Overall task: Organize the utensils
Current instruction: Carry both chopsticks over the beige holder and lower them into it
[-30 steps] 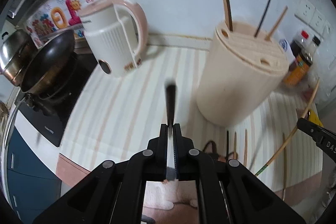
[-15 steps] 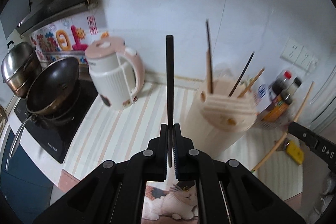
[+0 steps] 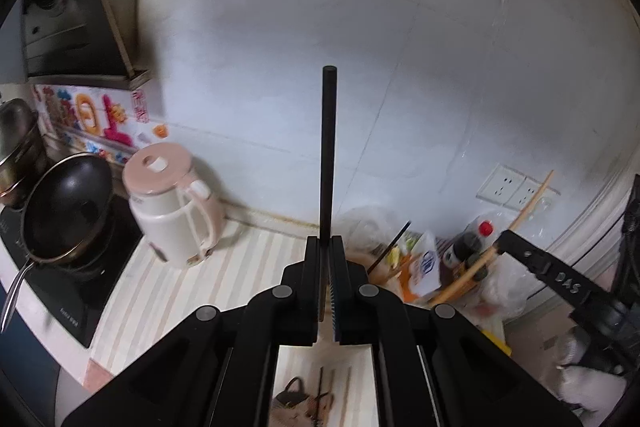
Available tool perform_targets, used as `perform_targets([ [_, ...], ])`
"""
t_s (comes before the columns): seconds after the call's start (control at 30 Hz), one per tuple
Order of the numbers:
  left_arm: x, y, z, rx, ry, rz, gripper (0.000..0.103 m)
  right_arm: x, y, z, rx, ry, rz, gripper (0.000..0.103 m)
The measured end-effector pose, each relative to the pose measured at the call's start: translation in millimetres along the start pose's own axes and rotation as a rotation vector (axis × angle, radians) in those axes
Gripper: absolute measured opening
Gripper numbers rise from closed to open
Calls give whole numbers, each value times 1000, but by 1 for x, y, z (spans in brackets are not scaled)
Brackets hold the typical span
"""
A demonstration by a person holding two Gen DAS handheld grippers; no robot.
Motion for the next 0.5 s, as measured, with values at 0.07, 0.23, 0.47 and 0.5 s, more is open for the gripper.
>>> perform_targets([
  [0.07,-5,-9,-10,6,14,2,2,0,-10,-9,-7,0,-13,6],
  [0.23,-14,-27,-46,30,23,-3,2,0,-27,-35,-23,13,-41,6],
  [0.47,-18,-27,-96,109,-8,-50,2,-2,-27,-75,-6,50,-41,6],
  [0.5,-18,-25,-103,126,-13,-58,2,-2,-26,-79,-1,53,-37,6],
])
Point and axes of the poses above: each gripper's, at about its wrist camera, not at the fingertips, and z roughly against the way its jaws point, x to its left, y to its underside, the point moved 3 cm from there along -z, roughly the way its jaws point, and after that the axes turned 2 degrees about y, right-handed, at the moved point
